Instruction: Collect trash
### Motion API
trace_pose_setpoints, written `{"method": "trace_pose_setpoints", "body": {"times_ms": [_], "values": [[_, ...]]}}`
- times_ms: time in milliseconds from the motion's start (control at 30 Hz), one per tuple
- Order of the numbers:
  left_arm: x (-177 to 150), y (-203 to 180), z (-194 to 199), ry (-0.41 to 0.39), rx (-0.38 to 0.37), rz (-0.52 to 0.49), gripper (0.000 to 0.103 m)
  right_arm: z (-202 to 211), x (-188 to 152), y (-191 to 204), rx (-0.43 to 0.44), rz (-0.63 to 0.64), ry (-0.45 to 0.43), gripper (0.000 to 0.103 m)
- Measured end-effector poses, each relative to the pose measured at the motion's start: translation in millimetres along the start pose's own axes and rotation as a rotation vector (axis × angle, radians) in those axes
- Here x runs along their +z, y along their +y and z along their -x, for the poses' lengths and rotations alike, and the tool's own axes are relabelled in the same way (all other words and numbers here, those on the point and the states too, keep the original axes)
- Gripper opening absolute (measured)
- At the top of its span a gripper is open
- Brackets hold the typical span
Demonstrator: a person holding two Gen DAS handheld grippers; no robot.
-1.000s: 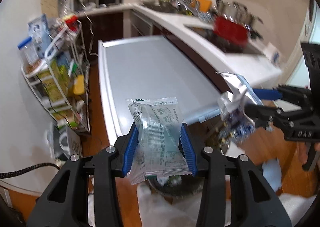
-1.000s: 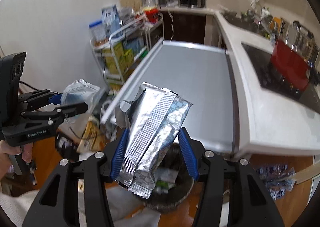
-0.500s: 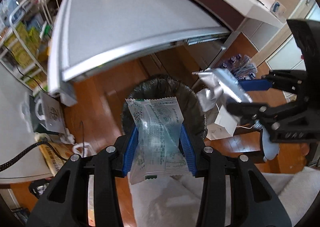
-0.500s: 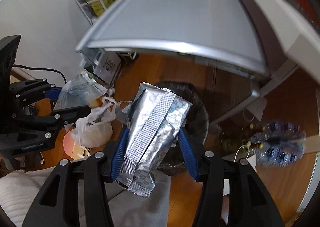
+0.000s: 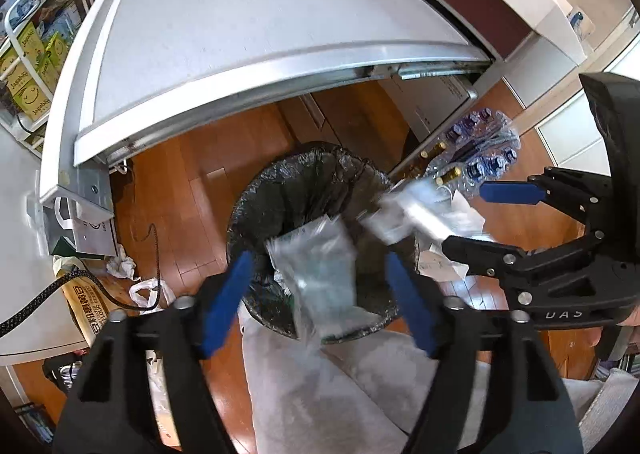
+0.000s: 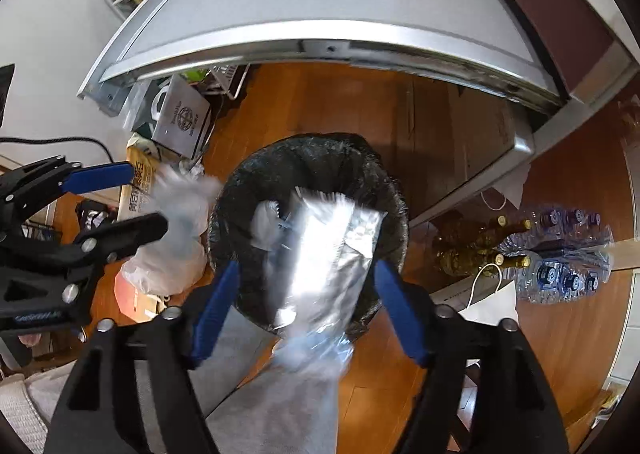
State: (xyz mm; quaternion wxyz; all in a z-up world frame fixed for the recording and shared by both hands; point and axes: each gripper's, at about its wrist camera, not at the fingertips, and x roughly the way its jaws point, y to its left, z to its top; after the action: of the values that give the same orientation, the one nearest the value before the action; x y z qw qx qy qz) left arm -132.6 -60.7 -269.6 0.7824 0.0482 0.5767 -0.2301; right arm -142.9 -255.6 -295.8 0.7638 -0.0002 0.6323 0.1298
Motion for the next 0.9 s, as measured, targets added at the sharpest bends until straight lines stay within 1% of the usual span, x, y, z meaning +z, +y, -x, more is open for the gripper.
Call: {"method": "trace_pose_setpoints", "body": {"times_ms": [33,200,267,333,400,533,633,733,767,800,833,900], "values": [[1,0,1,-0.004,0.007,0.002,0.080,2,0,-1,-0.005,-0.001,-0.004,0.075],[7,2,6,-0.013,0.033,0.008,0.081,9,1,-10,-0.012,-0.012,-0.020,0.076],[9,2,8,-0.016,0.041,0.013,0.081,15,2,-11,-0.025,-0.013,-0.031,0.081],[11,2,10,-0.016,0.050,0.020,0.081,24,2,-11,-0.037,-0.016,-0.047,0.089],[13,2,14,-0.016,0.062,0.030,0.081,31,1,-11,-0.043,-0.024,-0.053,0.094],[16,2,25,-0.035,0.088,0.046,0.081,48,2,-10,-0.035,-0.042,-0.063,0.095],[20,2,43,-0.077,0.111,0.062,0.081,64,4,-9,-0.021,-0.051,-0.092,0.095],[26,0,62,-0.127,0.132,0.073,0.081,86,12,-6,-0.013,-0.056,-0.153,0.095],[28,1,69,-0.148,0.141,0.076,0.083,94,16,-4,-0.016,-0.053,-0.174,0.095],[32,1,78,-0.173,0.150,0.079,0.086,104,20,-1,-0.021,-0.049,-0.205,0.095],[35,1,86,-0.197,0.159,0.083,0.093,112,25,1,-0.028,-0.046,-0.232,0.096],[43,2,103,-0.255,0.168,0.096,0.094,125,33,6,-0.038,-0.042,-0.276,0.098]]}}
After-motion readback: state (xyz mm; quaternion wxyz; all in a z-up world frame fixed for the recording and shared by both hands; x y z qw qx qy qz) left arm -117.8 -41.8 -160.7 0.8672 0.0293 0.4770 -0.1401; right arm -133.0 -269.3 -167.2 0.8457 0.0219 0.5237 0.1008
